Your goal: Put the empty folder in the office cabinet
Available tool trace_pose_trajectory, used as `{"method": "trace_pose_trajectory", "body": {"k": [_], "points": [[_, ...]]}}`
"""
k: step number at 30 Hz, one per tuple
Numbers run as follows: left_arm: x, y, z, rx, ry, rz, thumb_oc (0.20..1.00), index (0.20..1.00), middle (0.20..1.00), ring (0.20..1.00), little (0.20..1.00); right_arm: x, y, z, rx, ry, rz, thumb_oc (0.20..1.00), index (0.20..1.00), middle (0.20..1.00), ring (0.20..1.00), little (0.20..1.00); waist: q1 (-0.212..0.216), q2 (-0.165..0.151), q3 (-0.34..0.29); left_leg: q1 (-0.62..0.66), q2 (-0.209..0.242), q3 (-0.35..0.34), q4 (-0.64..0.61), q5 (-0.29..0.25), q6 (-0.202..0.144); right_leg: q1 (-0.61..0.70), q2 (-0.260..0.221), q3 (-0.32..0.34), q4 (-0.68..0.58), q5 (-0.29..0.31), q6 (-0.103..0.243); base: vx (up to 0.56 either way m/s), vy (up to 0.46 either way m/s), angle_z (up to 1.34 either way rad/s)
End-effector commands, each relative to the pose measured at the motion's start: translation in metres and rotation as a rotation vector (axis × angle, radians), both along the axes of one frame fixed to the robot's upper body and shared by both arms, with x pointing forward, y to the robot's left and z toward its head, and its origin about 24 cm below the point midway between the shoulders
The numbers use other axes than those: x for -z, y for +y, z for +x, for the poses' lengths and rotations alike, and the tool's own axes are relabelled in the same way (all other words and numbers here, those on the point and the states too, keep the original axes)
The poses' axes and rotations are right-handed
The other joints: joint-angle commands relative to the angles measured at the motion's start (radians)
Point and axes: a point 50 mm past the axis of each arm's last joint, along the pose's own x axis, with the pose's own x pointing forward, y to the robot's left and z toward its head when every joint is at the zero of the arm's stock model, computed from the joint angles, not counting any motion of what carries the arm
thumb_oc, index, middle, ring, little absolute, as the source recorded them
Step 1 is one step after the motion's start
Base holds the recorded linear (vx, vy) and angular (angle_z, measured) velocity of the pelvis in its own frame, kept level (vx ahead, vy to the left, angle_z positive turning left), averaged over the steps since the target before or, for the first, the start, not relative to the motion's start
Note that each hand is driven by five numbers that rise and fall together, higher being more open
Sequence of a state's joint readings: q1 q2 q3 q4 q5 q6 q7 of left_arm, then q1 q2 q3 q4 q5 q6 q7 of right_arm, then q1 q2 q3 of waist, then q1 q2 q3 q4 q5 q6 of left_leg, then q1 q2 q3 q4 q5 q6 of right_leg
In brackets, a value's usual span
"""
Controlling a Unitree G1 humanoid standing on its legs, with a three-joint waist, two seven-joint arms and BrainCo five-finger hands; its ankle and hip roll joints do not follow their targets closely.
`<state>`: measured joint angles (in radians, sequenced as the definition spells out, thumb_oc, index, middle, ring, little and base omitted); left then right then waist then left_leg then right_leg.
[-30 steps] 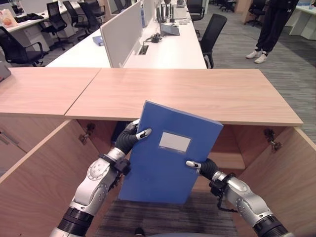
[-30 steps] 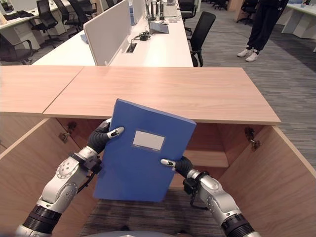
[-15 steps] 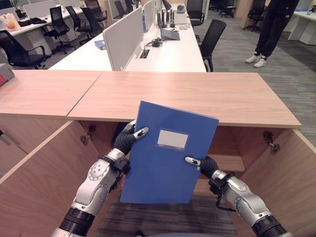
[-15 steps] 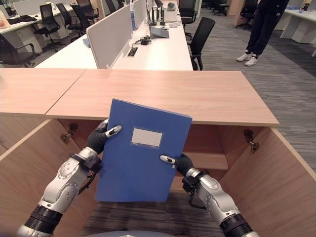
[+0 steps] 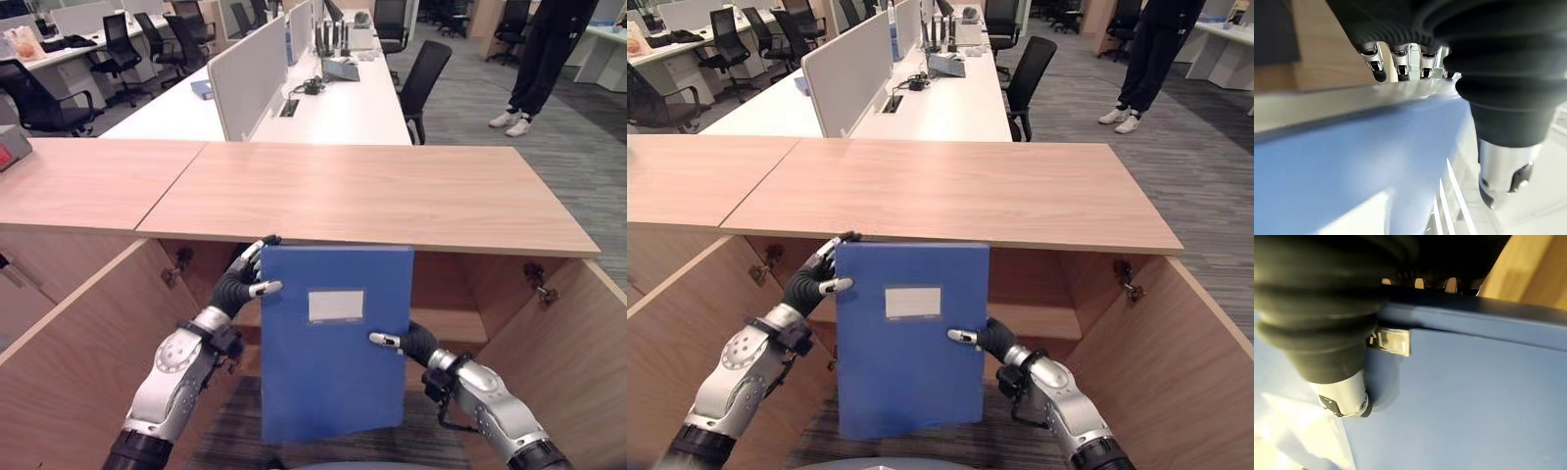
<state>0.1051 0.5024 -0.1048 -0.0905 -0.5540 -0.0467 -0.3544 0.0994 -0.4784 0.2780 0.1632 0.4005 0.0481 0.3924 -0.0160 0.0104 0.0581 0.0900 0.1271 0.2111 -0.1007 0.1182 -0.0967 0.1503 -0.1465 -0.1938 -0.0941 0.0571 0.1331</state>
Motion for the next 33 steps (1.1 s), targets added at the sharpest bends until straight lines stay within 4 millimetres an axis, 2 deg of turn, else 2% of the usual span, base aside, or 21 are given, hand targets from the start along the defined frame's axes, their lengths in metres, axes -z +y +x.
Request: {"method": "trace_pose_trajectory", "body": {"k": [1,3,5,10,12,15,17,18,19,20,21,25,26,29,30,31,32,33], "points": [[-0.030,-0.004,0.008,0.100,-0.145,0.033,1.000,1.000,1.000,1.000,1.000,-0.025,0.001,0.028,-0.013,-0.154,0.002,0.200,0.200,0.200,0.200,0.200,0.015,-0.015,0.051,0.082,-0.025,-0.037,0.013,-0.145,-0.009,0.025,-0.001,-0.009,0.010,-0.086,0.031,0.00,0.000,0.00],[-0.025,-0.002,0.005,0.098,-0.123,0.047,1.000,1.000,1.000,1.000,1.000,-0.019,-0.001,0.025,0.001,-0.132,-0.014,0.200,0.200,0.200,0.200,0.200,0.016,-0.014,0.051,0.081,-0.025,-0.037,0.013,-0.145,-0.008,0.024,-0.001,-0.009,0.009,-0.086,0.031,0.00,0.000,0.00],[-0.006,0.006,-0.003,0.082,-0.031,0.091,1.000,1.000,1.000,1.000,1.000,-0.003,-0.010,0.017,0.053,-0.068,-0.041,0.200,0.200,0.200,0.200,0.200,0.017,-0.012,0.057,0.074,-0.026,-0.038,0.013,-0.142,-0.007,0.019,0.000,-0.010,0.007,-0.084,0.031,0.00,0.000,0.00],[0.013,0.013,-0.011,0.068,0.058,0.116,1.000,1.000,1.000,1.000,1.000,0.013,-0.020,0.006,0.108,0.009,-0.060,0.200,0.200,0.200,0.200,0.200,0.014,-0.010,0.059,0.068,-0.026,-0.039,0.013,-0.140,-0.008,0.014,0.000,-0.010,0.007,-0.082,0.032,0.00,0.000,0.00],[0.028,0.019,-0.015,0.060,0.122,0.173,1.000,1.000,1.000,1.000,1.000,0.027,-0.028,-0.002,0.179,0.071,-0.065,0.200,0.200,0.200,0.200,0.200,0.012,-0.008,0.061,0.065,-0.027,-0.040,0.013,-0.140,-0.008,0.013,0.000,-0.009,0.007,-0.083,0.032,0.00,0.000,0.00],[0.040,0.024,-0.019,0.037,0.168,0.215,1.000,1.000,1.000,1.000,1.000,0.034,-0.033,-0.005,0.222,0.103,-0.068,0.200,0.200,0.200,0.200,0.200,0.011,-0.007,0.062,0.063,-0.029,-0.041,0.013,-0.140,-0.008,0.011,0.000,-0.008,0.007,-0.083,0.032,0.00,0.000,0.00],[0.056,0.028,-0.023,0.005,0.232,0.255,1.000,1.000,1.000,1.000,1.000,0.042,-0.035,-0.008,0.299,0.139,-0.035,0.200,0.200,0.200,0.200,0.200,0.010,-0.005,0.062,0.062,-0.031,-0.042,0.013,-0.141,-0.007,0.010,0.000,-0.009,0.009,-0.083,0.032,0.00,0.000,0.00],[0.071,0.032,-0.026,-0.028,0.288,0.301,1.000,1.000,1.000,1.000,1.000,0.047,-0.036,-0.007,0.369,0.160,0.003,0.200,0.200,0.200,0.200,0.200,0.010,-0.004,0.064,0.060,-0.032,-0.042,0.013,-0.140,-0.006,0.008,0.001,-0.008,0.010,-0.083,0.031,0.00,0.000,0.00],[0.071,0.032,-0.026,-0.027,0.287,0.302,1.000,1.000,1.000,1.000,1.000,0.047,-0.036,-0.007,0.370,0.159,0.003,0.200,0.200,0.200,0.200,0.200,0.011,-0.004,0.065,0.060,-0.032,-0.042,0.013,-0.140,-0.006,0.008,0.001,-0.008,0.010,-0.083,0.031,0.00,0.000,0.00],[0.089,0.035,-0.032,-0.066,0.360,0.361,1.000,1.000,1.000,1.000,1.000,0.053,-0.037,-0.007,0.441,0.184,0.027,0.200,0.200,0.200,0.200,0.200,0.012,-0.002,0.068,0.057,-0.032,-0.042,0.013,-0.140,-0.006,0.004,0.002,-0.010,0.012,-0.083,0.032,0.00,0.000,0.00],[0.090,0.035,-0.032,-0.066,0.358,0.362,1.000,1.000,1.000,1.000,1.000,0.052,-0.037,-0.006,0.442,0.182,0.027,0.200,0.200,0.200,0.200,0.200,0.013,-0.002,0.069,0.056,-0.032,-0.042,0.013,-0.140,-0.005,0.004,0.001,-0.010,0.013,-0.083,0.032,0.00,0.000,0.00],[0.117,0.032,-0.037,-0.142,0.459,0.401,1.000,1.000,1.000,1.000,1.000,0.052,-0.038,0.007,0.607,0.176,0.107,0.200,0.200,0.200,0.200,0.200,0.018,0.004,0.085,0.034,-0.033,-0.046,0.013,-0.133,-0.004,-0.017,0.003,-0.010,0.020,-0.083,0.032,-0.02,0.000,0.02],[0.128,0.028,-0.037,-0.149,0.479,0.470,1.000,1.000,1.000,1.000,1.000,0.053,-0.039,0.015,0.775,0.181,0.240,0.200,0.200,0.200,0.200,0.200,0.020,0.008,0.095,0.023,-0.034,-0.051,0.013,-0.130,-0.003,-0.029,0.003,-0.015,0.023,-0.082,0.033,-0.06,-0.005,0.09],[0.131,0.024,-0.034,-0.142,0.464,0.544,1.000,1.000,1.000,1.000,1.000,0.051,-0.040,0.025,0.858,0.177,0.300,0.200,0.200,0.200,0.200,0.200,0.026,0.013,0.110,0.007,-0.035,-0.055,0.013,-0.126,-0.003,-0.045,0.005,-0.017,0.028,-0.083,0.033,-0.04,-0.007,0.10],[0.137,0.020,-0.036,-0.134,0.483,0.574,1.000,1.000,1.000,1.000,1.000,0.044,-0.043,0.039,0.949,0.159,0.370,0.200,0.200,0.200,0.200,0.200,0.035,0.018,0.126,-0.014,-0.035,-0.060,0.013,-0.120,-0.003,-0.065,0.004,-0.021,0.036,-0.085,0.032,-0.05,-0.013,0.05],[0.137,0.020,-0.035,-0.134,0.480,0.574,1.000,1.000,1.000,1.000,1.000,0.044,-0.043,0.039,0.950,0.156,0.372,0.200,0.200,0.200,0.200,0.200,0.036,0.018,0.127,-0.016,-0.034,-0.060,0.013,-0.119,-0.003,-0.067,0.004,-0.021,0.038,-0.085,0.032,-0.13,-0.012,0.02],[0.140,0.014,-0.033,-0.124,0.481,0.587,1.000,1.000,1.000,1.000,1.000,0.030,-0.045,0.059,1.027,0.120,0.454,0.200,0.200,0.200,0.200,0.200,0.046,0.027,0.154,-0.046,-0.035,-0.065,0.013,-0.110,-0.002,-0.105,0.004,-0.021,0.057,-0.087,0.033,-0.09,-0.002,0.04],[0.139,0.014,-0.032,-0.124,0.477,0.587,1.000,1.000,1.000,1.000,1.000,0.030,-0.045,0.061,1.029,0.117,0.456,0.200,0.200,0.200,0.200,0.200,0.048,0.027,0.154,-0.049,-0.035,-0.065,0.013,-0.109,-0.002,-0.109,0.003,-0.020,0.061,-0.088,0.032,-0.16,-0.003,0.02]]}}
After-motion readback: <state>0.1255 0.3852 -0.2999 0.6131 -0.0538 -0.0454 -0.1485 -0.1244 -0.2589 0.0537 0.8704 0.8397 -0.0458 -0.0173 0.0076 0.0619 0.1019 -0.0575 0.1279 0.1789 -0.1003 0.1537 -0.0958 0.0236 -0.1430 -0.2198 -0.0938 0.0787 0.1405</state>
